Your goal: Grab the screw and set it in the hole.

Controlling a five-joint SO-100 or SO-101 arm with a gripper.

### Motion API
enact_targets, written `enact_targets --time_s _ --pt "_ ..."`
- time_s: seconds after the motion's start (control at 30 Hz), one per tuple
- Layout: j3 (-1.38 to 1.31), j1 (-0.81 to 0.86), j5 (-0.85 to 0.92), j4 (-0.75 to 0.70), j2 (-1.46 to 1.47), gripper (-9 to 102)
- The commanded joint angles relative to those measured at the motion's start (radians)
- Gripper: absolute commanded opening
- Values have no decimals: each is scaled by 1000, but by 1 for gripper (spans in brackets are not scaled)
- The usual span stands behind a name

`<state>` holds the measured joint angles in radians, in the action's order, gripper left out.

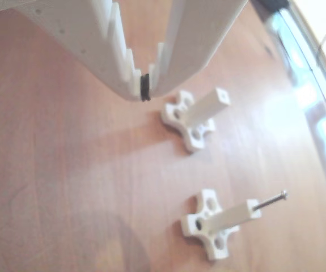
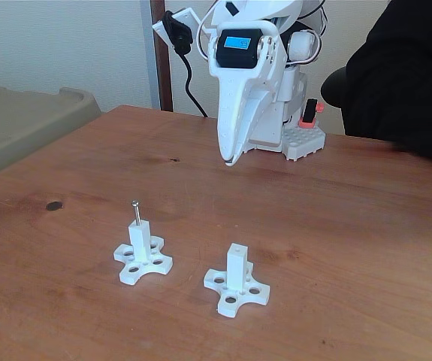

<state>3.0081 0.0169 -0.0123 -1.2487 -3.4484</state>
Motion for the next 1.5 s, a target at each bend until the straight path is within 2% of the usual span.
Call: enact_targets --time_s 0.0,0.97,1.13,1.47 --pt "-9 -9 61 -72 -20 -4" --pt "-18 -43 109 -63 -14 -4" --pt "-110 3 137 -38 109 -4" --pt "-344 -15 112 -2 439 -4"
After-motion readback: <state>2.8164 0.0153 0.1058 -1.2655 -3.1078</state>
